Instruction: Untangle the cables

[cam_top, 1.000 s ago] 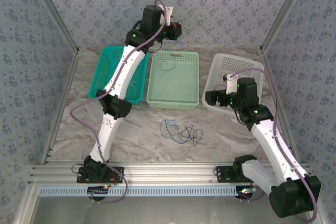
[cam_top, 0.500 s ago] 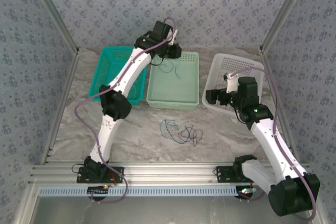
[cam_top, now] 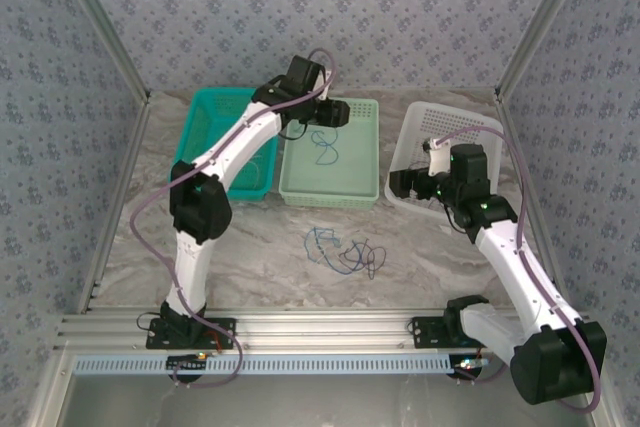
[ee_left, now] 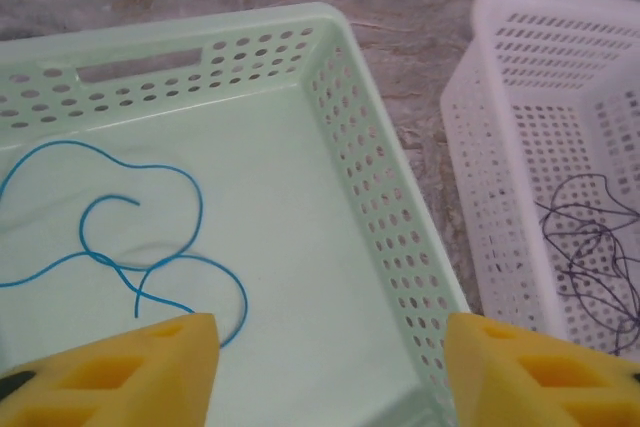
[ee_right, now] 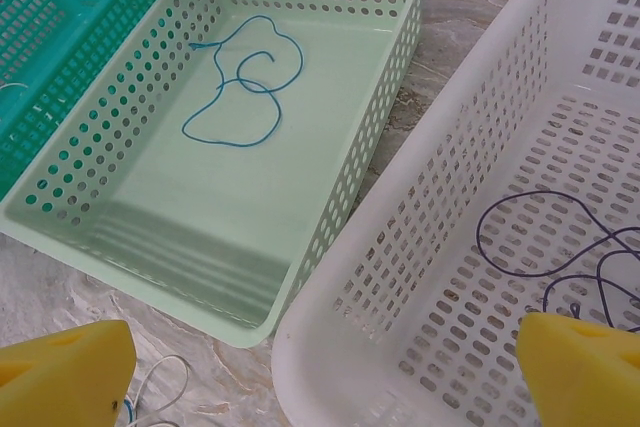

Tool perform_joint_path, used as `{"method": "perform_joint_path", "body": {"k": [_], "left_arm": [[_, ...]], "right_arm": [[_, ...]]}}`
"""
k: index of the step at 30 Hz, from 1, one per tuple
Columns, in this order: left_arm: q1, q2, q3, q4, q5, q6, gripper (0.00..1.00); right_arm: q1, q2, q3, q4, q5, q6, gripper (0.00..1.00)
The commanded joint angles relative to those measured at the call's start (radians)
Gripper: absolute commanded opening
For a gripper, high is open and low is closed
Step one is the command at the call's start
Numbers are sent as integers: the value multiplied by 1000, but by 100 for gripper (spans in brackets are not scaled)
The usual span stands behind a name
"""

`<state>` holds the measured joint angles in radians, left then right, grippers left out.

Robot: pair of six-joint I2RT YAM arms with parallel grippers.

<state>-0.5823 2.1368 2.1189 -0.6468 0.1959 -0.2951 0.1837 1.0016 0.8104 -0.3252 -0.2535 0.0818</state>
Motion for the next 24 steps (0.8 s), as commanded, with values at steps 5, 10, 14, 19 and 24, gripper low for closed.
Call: {"method": "perform_joint_path", "body": {"k": [5,10,14,19,24], "left_arm": [[-51,-370,-462,350,-143,68,99],[-54,-663,-854,533,-165,49,99],[-57,-793,-981,465,-238,9,99],[-56,-907,-1105,457,-294,-37,99],[-53,-993,-1184,465,-341,-48,99]], "right_arm": [[115,11,15,-66,-13,0,99],[343,18,-15,-104,102,30,95],[509,119,-34,-45,122,85,88],[585,301,10,-37,123,113,75],[631,403,31,-10,140,127,70]]}}
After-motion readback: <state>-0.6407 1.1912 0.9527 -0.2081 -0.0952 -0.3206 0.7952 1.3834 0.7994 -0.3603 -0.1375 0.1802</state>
